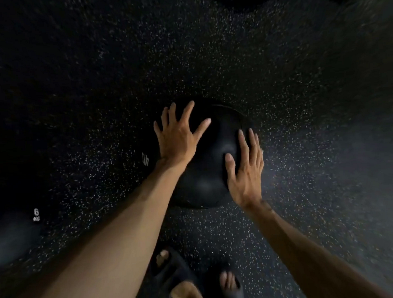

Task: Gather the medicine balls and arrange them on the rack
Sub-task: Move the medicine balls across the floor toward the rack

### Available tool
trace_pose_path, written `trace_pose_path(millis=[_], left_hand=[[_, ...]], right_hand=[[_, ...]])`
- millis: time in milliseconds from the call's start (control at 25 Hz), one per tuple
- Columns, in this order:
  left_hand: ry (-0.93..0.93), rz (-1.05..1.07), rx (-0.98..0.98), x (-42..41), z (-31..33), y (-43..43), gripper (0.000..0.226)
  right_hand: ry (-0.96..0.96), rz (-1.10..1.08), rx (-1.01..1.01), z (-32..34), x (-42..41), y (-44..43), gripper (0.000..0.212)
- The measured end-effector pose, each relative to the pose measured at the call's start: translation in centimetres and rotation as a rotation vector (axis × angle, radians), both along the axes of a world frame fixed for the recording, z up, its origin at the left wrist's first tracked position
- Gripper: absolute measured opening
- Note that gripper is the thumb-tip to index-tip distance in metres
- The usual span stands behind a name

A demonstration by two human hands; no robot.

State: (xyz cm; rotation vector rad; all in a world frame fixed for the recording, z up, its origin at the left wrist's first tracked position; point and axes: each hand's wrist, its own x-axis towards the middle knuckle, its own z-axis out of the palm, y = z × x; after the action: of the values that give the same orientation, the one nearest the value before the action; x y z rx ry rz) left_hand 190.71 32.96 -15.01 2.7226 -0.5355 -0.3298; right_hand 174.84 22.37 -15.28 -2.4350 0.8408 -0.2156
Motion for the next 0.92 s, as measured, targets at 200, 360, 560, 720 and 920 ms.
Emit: trace_pose_path(millis=[200, 360, 560, 720, 920], left_hand=[[-0.079, 0.145, -0.144, 1.4, -1.0, -0.2, 0.058], [-0.204, 0.016, -0.199, -0.5, -2.4, -0.3, 0.068], [-0.214, 0.099, -0.204, 4.5, -2.8, -4.6, 0.066], [-0.145, 0.162, -0.162, 12.6, -2.2, -6.7, 0.062], [-0.108, 0.183, -0.265, 19.1, -1.7, -10.3, 0.047]], right_hand=[[0.12, -0.036, 0.017, -0.1, 6.5, -3.0, 0.063], [0.161, -0.095, 0.114, -0.4, 13.8, -10.0, 0.059], [0.016, -0.177, 0.298, 0.0, 18.4, -14.4, 0.049], [-0.141, -0.056, 0.046, -1.4, 16.9, -10.7, 0.055], [-0.032, -0.125, 0.056, -2.3, 23.6, -14.7, 0.063]])
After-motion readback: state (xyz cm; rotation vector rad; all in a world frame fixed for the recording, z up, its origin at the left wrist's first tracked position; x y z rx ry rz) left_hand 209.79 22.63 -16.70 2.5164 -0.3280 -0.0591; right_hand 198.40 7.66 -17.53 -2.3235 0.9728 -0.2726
